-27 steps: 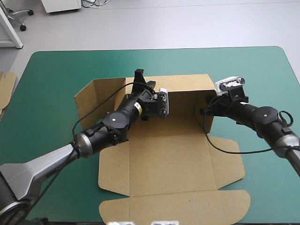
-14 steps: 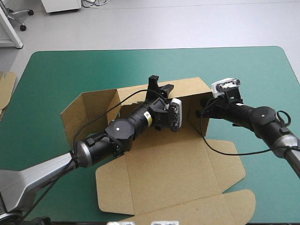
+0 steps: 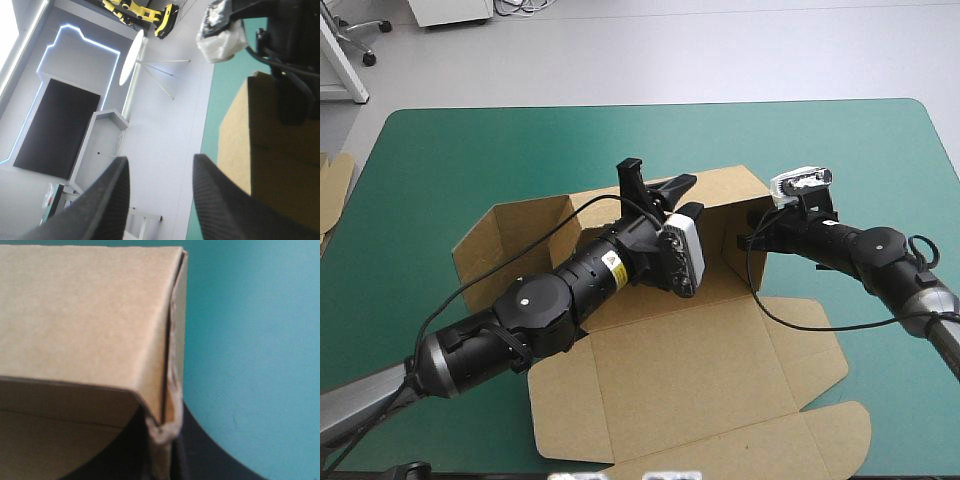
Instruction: Fold the box
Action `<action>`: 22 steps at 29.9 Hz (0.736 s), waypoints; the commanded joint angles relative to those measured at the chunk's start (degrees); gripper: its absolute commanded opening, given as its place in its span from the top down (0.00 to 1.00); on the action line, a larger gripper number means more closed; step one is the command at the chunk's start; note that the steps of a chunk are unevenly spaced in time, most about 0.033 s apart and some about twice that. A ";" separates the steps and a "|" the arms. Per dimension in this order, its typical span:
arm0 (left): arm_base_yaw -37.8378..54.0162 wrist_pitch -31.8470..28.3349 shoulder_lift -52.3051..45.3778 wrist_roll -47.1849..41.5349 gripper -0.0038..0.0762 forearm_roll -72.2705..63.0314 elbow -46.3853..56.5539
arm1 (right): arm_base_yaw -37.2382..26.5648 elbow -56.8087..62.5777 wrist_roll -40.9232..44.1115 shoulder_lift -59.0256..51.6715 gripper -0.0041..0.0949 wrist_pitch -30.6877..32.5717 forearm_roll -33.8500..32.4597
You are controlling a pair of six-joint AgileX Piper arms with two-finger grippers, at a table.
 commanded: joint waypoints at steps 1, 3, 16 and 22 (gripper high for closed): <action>-0.25 2.45 -3.15 -3.24 0.58 0.49 -2.62 | -0.01 -2.10 0.81 -2.02 0.99 -0.94 2.08; 0.22 3.62 -3.40 -3.50 0.58 0.58 -3.41 | -0.01 -2.10 1.49 -2.02 0.99 -0.94 2.08; 24.61 2.52 -3.65 -6.27 0.58 3.32 -9.09 | -0.01 -2.10 7.05 -2.02 0.99 -0.21 -2.54; 40.82 2.73 -3.65 -14.55 0.58 1.44 -9.07 | -0.01 -2.10 13.40 -2.02 0.99 -0.10 -9.83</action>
